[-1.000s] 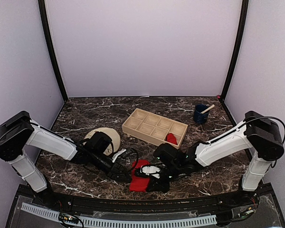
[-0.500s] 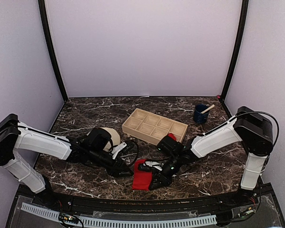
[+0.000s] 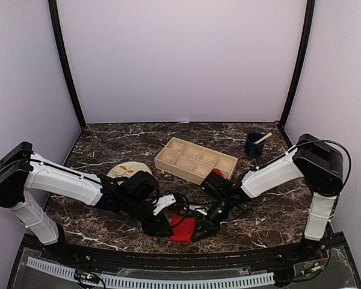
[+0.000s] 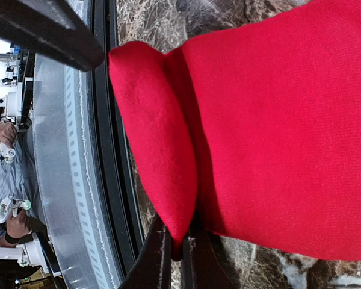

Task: Roll the socks
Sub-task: Roll the sock at the center of the board.

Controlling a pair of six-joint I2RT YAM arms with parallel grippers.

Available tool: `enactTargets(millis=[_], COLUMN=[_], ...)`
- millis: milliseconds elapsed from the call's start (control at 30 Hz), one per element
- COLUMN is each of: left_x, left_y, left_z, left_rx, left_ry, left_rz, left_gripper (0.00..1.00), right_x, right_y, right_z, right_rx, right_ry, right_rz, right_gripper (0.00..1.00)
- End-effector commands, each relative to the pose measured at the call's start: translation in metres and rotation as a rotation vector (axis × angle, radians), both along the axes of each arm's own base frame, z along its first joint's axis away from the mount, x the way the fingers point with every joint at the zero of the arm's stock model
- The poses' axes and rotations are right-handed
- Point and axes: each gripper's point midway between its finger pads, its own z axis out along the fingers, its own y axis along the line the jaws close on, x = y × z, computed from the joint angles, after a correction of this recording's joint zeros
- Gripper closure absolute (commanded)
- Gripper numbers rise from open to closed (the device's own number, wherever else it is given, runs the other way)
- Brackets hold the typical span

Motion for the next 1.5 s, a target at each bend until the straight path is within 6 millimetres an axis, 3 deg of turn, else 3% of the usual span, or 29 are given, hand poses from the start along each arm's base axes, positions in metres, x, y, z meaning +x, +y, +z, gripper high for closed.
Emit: enactTargets(millis=[0, 200, 500, 733, 933, 1100, 1267, 1333, 1467], left_x=[-0.006, -0.02, -0.026, -0.024, -0.022, -0.023, -0.026, -0.029, -0.032], left_y=[0.0, -0.008, -0.013, -0.017, -0.017, -0.017, -0.017, -0.017, -0.015], left_z=[-0.002, -0.009, -0.019, -0.022, -0.019, -0.018, -0.021, -0.022, -0.025], left_rx=[0.054, 0.095, 0.135, 0.144, 0.142, 0.135, 0.136, 0.135, 0.139], left_ry=[-0.042, -0.068, -0.088, -0.116, -0.13, -0.133, -0.113, -0.097, -0.075], left_rz=[-0.061, -0.128, -0.169, -0.182, -0.178, -0.178, -0.186, -0.191, -0.192], left_gripper=[0.54, 0.53, 0.54, 0.74, 0.77, 0.91, 1.0, 1.0, 1.0], right_x=[0.001, 0.001, 0.001, 0.0, -0.001, 0.001, 0.001, 0.001, 0.004], right_y=[-0.005, -0.005, -0.005, -0.007, -0.008, -0.008, -0.009, -0.01, -0.011], right_z=[-0.008, -0.01, -0.008, -0.01, -0.012, -0.013, -0.014, -0.013, -0.011], right_rx=[-0.042, -0.048, -0.047, -0.054, -0.061, -0.065, -0.073, -0.073, -0.072], right_ry=[0.036, 0.042, 0.043, 0.048, 0.051, 0.045, 0.042, 0.037, 0.029], right_rz=[-0.018, -0.02, -0.015, -0.013, -0.01, -0.012, -0.016, -0.022, -0.041], right_gripper=[1.0, 1.0, 1.0, 1.0, 1.0, 1.0, 1.0, 1.0, 0.89])
